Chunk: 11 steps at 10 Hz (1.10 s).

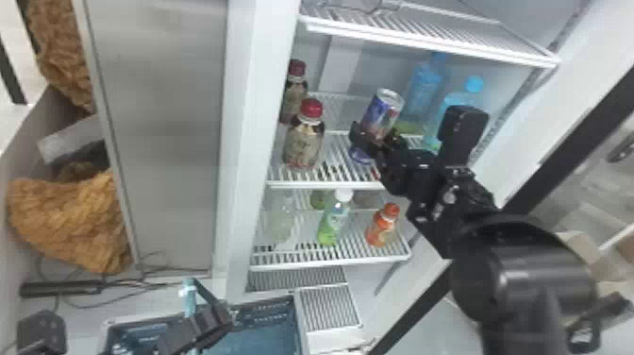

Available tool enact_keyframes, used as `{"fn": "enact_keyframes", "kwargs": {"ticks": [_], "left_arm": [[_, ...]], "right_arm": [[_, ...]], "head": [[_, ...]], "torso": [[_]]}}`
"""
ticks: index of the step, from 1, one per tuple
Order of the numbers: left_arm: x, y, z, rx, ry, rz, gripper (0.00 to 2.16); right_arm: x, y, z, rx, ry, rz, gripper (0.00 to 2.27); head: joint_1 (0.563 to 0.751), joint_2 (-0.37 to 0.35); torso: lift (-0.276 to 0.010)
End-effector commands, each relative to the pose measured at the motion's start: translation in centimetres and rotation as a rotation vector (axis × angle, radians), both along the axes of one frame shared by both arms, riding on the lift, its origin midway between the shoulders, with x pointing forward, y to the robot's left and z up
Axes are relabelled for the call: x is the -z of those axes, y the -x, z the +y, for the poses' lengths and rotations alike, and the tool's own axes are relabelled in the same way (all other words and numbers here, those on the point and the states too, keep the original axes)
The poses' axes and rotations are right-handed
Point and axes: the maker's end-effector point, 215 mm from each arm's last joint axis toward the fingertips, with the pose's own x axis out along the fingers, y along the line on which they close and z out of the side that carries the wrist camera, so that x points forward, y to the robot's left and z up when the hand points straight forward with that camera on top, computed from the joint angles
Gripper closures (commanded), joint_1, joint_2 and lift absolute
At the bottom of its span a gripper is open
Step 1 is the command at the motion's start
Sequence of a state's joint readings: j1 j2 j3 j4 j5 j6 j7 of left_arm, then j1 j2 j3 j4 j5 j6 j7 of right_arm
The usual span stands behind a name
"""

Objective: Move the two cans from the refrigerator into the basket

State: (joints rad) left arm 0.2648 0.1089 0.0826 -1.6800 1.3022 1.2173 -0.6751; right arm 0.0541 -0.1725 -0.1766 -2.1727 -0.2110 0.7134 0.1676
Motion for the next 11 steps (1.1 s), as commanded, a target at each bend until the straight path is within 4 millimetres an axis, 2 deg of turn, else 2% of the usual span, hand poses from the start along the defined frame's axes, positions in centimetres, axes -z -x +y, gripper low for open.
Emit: {"fn": "enact_keyframes", "kwargs": {"ticks": [1, 3, 4, 8, 9, 11], "left_arm": [[0.0, 0.0, 0.0, 0.001, 0.0, 0.0, 1.19], [-0.1, 0.1, -0.1, 0.002, 0.003, 0.0, 1.19], [0.0, 0.2, -0.1, 0.002, 0.003, 0.003, 1.19], [0.1, 0.2, -0.3, 0.009, -0.001, 0.001, 1.19], [0.0, 0.2, -0.3, 0.009, 0.001, 0.001, 1.19], [-0.1, 0.3, -0.3, 0.011, 0.004, 0.001, 1.19]], "right_arm": [[-0.7, 2.3, -0.1, 0.002, 0.012, 0.006, 1.27], [-0.6, 5.6, -0.9, 0.017, 0.036, 0.037, 1.28], [-0.6, 7.4, -0.3, 0.002, 0.036, 0.05, 1.28], [-1.1, 14.1, 5.4, -0.118, -0.006, 0.09, 1.28], [-0.4, 15.4, 5.8, -0.123, -0.025, 0.119, 1.28], [2.3, 18.0, 8.3, -0.178, -0.085, 0.215, 1.28]], "head": [[0.695, -0.333], [0.695, -0.346], [0.695, -0.35], [0.695, -0.35], [0.695, -0.341], [0.695, -0.328]], "torso": [[-0.031], [-0.031], [-0.031], [-0.031], [-0.031], [-0.031]]}}
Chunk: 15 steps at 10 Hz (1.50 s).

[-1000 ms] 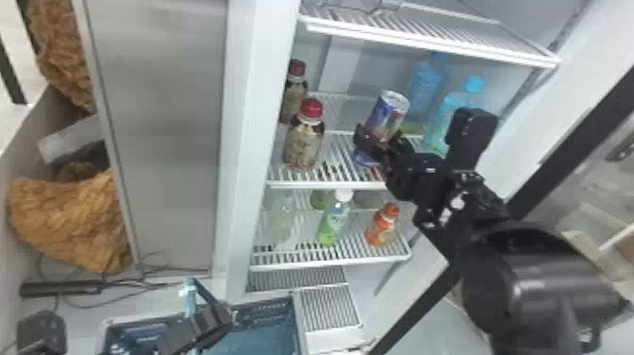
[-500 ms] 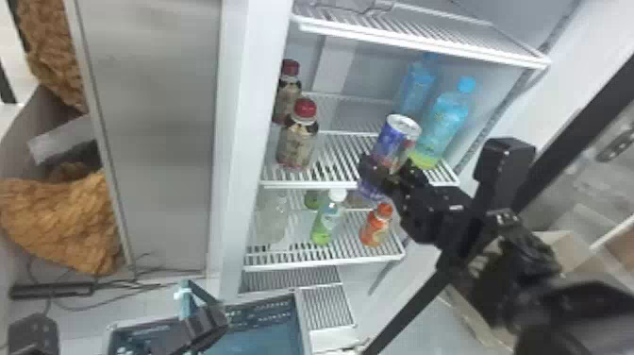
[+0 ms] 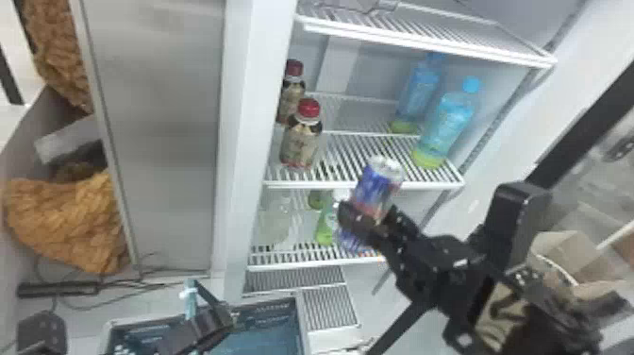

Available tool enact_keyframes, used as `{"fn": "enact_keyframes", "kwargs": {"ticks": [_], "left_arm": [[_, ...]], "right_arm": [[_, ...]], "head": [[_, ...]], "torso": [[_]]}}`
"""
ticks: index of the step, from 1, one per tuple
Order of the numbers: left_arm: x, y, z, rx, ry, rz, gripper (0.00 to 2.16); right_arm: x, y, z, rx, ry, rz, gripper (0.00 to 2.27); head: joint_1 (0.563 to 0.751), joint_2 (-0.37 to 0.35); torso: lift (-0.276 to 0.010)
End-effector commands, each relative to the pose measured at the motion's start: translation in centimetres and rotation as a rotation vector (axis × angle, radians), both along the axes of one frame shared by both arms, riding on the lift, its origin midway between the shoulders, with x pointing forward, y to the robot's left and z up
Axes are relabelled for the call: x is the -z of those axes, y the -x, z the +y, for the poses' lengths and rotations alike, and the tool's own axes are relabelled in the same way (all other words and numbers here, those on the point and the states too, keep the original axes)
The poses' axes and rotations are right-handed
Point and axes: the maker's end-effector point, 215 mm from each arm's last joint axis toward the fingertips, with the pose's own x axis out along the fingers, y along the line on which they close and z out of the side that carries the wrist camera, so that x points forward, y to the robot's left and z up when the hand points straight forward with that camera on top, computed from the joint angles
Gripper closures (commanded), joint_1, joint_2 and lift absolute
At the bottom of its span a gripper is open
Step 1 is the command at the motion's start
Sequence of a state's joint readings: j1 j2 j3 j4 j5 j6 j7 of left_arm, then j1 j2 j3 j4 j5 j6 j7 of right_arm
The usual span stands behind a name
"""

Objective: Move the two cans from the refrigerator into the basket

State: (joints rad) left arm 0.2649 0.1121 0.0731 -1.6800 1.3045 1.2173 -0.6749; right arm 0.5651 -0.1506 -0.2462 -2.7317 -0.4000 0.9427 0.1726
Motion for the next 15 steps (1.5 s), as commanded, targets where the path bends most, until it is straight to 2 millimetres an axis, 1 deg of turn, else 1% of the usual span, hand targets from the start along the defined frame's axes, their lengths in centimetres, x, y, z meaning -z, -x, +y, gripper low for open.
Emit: {"fn": "enact_keyframes", "kwargs": {"ticks": [1, 3, 4, 6, 8, 10, 11, 12, 13, 14, 15], "left_arm": [[-0.1, 0.1, -0.2, 0.005, 0.003, 0.001, 1.19], [-0.1, 0.2, -0.2, 0.007, 0.004, 0.001, 1.19], [-0.1, 0.2, -0.2, 0.007, 0.004, 0.001, 1.19], [0.0, 0.3, -0.2, 0.007, 0.004, 0.004, 1.19], [0.0, 0.3, -0.3, 0.009, 0.004, 0.004, 1.19], [0.1, 0.4, -0.3, 0.009, 0.004, 0.007, 1.19], [0.1, 0.4, -0.3, 0.009, 0.004, 0.007, 1.19], [0.1, 0.5, -0.4, 0.011, 0.005, 0.007, 1.19], [0.1, 0.5, -0.4, 0.01, 0.006, 0.009, 1.19], [0.1, 0.5, -0.5, 0.01, 0.008, 0.009, 1.19], [0.1, 0.5, -0.5, 0.01, 0.008, 0.009, 1.19]], "right_arm": [[2.1, 1.6, 1.5, -0.031, -0.037, 0.069, 1.28], [4.5, 3.6, 3.6, -0.076, -0.073, 0.148, 1.28], [5.4, 4.5, 4.7, -0.107, -0.094, 0.185, 1.28], [6.4, 5.9, 7.0, -0.174, -0.127, 0.238, 1.28], [9.2, 8.2, 9.0, -0.239, -0.162, 0.345, 1.27], [11.7, 10.9, 10.3, -0.28, -0.193, 0.452, 1.27], [12.9, 11.9, 10.8, -0.297, -0.207, 0.499, 1.21], [13.6, 12.1, 10.9, -0.305, -0.223, 0.521, 0.95], [13.7, 12.1, 10.9, -0.306, -0.224, 0.523, 0.55], [13.6, 11.9, 10.8, -0.305, -0.225, 0.52, 0.23], [13.2, 11.7, 10.7, -0.304, -0.226, 0.507, 0.06]], "head": [[0.695, -0.323], [0.695, -0.302], [0.695, -0.29], [0.695, -0.265], [0.695, -0.228], [0.695, -0.208], [0.695, -0.197], [0.695, -0.188], [0.695, -0.185], [0.695, -0.185], [0.695, -0.187]], "torso": [[-0.031], [-0.031], [-0.031], [-0.031], [-0.031], [-0.031], [-0.031], [-0.031], [-0.031], [-0.031], [-0.031]]}}
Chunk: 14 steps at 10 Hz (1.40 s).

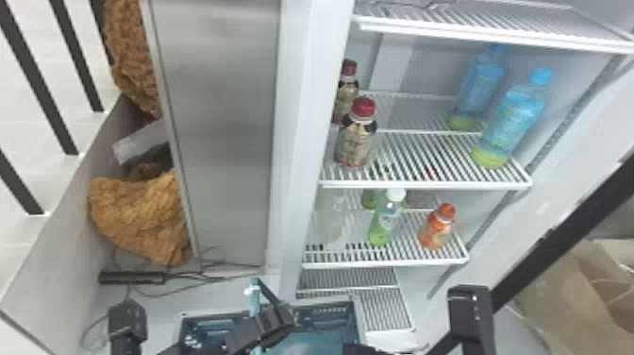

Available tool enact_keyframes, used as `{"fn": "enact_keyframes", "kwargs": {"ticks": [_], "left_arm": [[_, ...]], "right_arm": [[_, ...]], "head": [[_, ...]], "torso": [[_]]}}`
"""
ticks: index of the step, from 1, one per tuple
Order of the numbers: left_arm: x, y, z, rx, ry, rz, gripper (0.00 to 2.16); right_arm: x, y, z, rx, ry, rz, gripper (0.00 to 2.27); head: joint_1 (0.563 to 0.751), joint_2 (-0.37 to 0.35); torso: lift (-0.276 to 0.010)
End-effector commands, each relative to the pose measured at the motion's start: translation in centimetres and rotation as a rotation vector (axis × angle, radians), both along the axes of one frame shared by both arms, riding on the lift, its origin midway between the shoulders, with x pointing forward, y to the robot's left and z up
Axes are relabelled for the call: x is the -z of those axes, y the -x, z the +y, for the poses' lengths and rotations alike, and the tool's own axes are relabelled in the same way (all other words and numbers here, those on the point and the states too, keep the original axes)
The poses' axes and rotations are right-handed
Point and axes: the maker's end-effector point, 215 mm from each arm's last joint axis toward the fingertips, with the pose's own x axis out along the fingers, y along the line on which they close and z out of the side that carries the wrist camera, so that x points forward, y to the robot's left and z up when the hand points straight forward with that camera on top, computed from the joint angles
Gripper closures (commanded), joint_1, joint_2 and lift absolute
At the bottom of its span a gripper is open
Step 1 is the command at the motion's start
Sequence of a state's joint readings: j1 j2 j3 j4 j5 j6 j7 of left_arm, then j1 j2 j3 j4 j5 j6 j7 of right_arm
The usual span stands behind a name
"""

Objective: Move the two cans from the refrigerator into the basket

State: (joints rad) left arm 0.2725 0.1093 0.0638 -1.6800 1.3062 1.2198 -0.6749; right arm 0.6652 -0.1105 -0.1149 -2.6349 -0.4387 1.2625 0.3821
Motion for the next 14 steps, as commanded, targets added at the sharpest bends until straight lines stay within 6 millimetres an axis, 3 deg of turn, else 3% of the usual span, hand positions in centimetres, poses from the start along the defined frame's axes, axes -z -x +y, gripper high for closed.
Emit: {"fn": "enact_keyframes", "kwargs": {"ticks": [1, 5, 6, 10, 12, 14], "left_arm": [[0.1, 0.1, 0.0, 0.0, 0.0, 0.002, 1.19], [0.3, 0.3, 0.2, -0.006, 0.002, 0.012, 1.19], [0.4, 0.3, 0.3, -0.01, 0.0, 0.014, 1.19], [0.5, 0.5, 0.2, -0.003, 0.0, 0.02, 1.19], [0.6, 0.6, 0.2, -0.004, 0.002, 0.023, 1.19], [0.6, 0.6, 0.2, -0.004, 0.003, 0.024, 1.19]], "right_arm": [[-0.6, -0.6, -0.4, 0.01, 0.0, -0.026, 0.1], [-2.7, -5.4, -4.7, 0.12, -0.021, -0.282, 0.14], [-2.4, -6.0, -6.0, 0.141, -0.039, -0.33, 0.15], [-4.8, -5.3, -11.4, 0.241, 0.024, -0.521, 0.17], [-6.0, -4.8, -15.5, 0.32, 0.097, -0.605, 0.17], [-4.5, -3.4, -20.3, 0.404, 0.178, -0.63, 0.16]], "head": [[0.695, -0.19], [0.695, -0.214], [0.695, -0.233], [0.695, -0.324], [0.695, -0.35], [0.695, -0.35]], "torso": [[-0.031], [-0.031], [-0.031], [-0.031], [-0.031], [-0.031]]}}
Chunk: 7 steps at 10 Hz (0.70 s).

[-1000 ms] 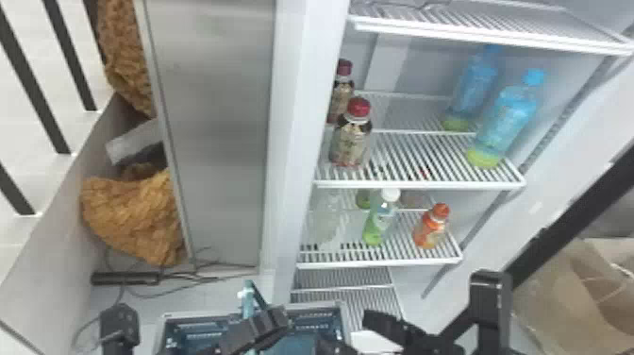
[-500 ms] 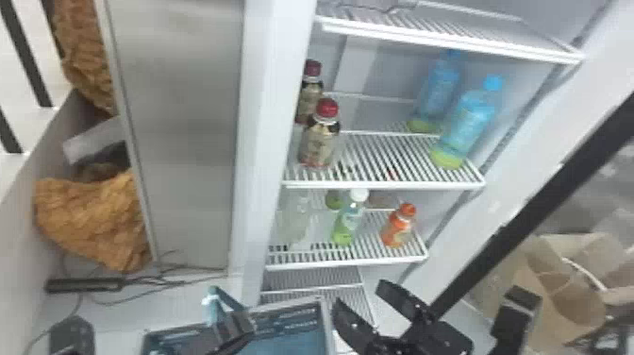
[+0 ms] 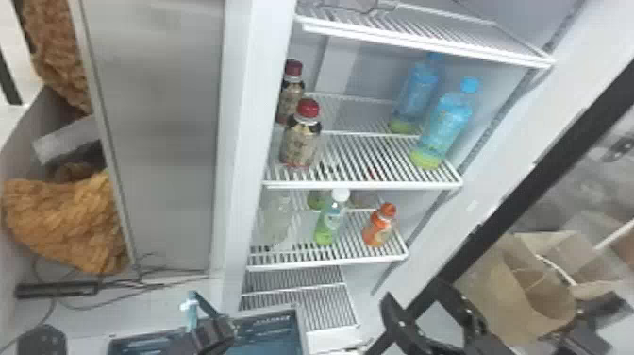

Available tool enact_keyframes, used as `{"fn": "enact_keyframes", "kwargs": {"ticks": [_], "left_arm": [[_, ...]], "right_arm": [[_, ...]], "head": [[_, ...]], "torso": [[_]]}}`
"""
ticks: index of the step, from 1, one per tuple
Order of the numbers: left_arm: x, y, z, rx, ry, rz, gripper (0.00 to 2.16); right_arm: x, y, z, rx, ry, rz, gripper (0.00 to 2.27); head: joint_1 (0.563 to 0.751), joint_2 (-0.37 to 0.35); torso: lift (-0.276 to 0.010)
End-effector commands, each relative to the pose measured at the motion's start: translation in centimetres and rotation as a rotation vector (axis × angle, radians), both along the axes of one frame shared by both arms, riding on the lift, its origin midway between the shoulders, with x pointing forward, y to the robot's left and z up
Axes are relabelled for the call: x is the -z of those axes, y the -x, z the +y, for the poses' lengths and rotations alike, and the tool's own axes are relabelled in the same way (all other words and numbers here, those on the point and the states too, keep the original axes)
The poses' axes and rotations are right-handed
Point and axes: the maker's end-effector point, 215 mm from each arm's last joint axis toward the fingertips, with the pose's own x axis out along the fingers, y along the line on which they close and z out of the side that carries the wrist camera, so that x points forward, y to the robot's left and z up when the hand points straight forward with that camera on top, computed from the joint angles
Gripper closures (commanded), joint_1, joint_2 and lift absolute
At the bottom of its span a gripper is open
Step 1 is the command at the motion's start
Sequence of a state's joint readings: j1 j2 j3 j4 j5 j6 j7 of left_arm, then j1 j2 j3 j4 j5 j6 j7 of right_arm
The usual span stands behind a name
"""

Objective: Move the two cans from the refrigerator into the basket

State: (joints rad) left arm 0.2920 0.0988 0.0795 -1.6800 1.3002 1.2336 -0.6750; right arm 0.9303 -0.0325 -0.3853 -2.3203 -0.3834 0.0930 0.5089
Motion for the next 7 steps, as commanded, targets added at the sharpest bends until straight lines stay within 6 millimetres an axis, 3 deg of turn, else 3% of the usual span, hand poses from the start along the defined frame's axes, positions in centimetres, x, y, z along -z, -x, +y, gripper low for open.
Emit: {"fn": "enact_keyframes", "kwargs": {"ticks": [1, 3, 5, 7], "left_arm": [[0.0, 0.0, 0.1, -0.001, -0.002, 0.0, 1.19], [0.2, 0.1, 0.1, 0.002, -0.005, 0.002, 1.19], [0.5, 0.2, 0.0, 0.011, -0.018, 0.004, 1.19], [0.4, 0.2, 0.0, 0.014, -0.019, 0.004, 1.19]], "right_arm": [[0.8, 1.3, -2.3, 0.05, 0.032, -0.022, 0.16], [1.4, 2.9, -3.6, 0.09, 0.054, -0.031, 0.16], [0.8, 3.7, -5.0, 0.117, 0.086, -0.054, 0.16], [0.8, 3.9, -5.1, 0.117, 0.09, -0.054, 0.16]], "head": [[0.695, -0.35], [0.695, -0.35], [0.695, -0.35], [0.695, -0.35]], "torso": [[-0.031], [-0.031], [-0.031], [-0.031]]}}
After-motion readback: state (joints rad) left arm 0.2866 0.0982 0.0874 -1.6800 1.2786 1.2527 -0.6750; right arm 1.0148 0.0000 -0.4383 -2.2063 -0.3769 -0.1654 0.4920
